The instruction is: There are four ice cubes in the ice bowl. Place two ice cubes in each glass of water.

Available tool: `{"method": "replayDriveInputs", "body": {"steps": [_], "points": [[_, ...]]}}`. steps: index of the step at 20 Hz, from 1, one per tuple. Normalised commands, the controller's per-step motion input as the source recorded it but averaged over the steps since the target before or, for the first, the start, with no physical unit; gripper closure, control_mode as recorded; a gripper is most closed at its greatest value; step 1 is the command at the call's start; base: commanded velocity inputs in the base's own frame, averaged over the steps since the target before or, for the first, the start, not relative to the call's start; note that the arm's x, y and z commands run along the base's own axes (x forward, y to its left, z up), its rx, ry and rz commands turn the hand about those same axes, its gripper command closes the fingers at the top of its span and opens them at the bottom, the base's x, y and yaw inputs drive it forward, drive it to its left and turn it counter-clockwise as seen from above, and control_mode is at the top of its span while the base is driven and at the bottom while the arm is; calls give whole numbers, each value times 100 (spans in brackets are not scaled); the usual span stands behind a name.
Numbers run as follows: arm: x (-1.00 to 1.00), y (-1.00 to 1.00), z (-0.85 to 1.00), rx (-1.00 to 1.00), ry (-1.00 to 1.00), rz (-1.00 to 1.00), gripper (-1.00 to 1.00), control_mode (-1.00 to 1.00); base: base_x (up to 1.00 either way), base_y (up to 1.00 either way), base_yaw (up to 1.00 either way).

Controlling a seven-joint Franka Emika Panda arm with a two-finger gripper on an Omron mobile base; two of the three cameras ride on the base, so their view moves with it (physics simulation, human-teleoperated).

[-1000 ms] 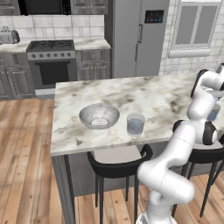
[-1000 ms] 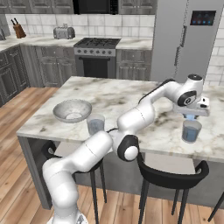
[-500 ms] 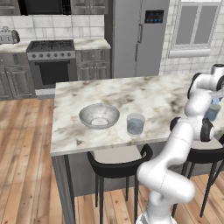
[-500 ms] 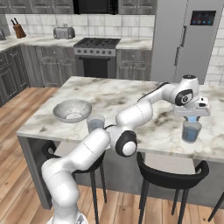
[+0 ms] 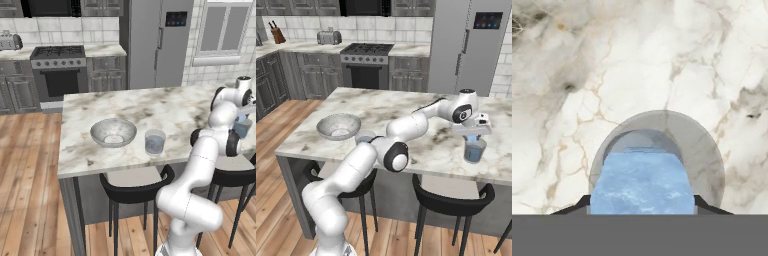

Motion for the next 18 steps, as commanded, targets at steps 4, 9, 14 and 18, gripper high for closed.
{"method": "replayDriveInputs", "body": {"steps": [4,9,14,18], "points": [[39,-40,22,16,13,0,100,-100,0,0,0],[31,-52,37,16,14,0,100,-100,0,0,0],[2,-49,44,19,17,0,-100,-100,0,0,0],[0,-48,61,18,17,0,-100,-100,0,0,0]]}}
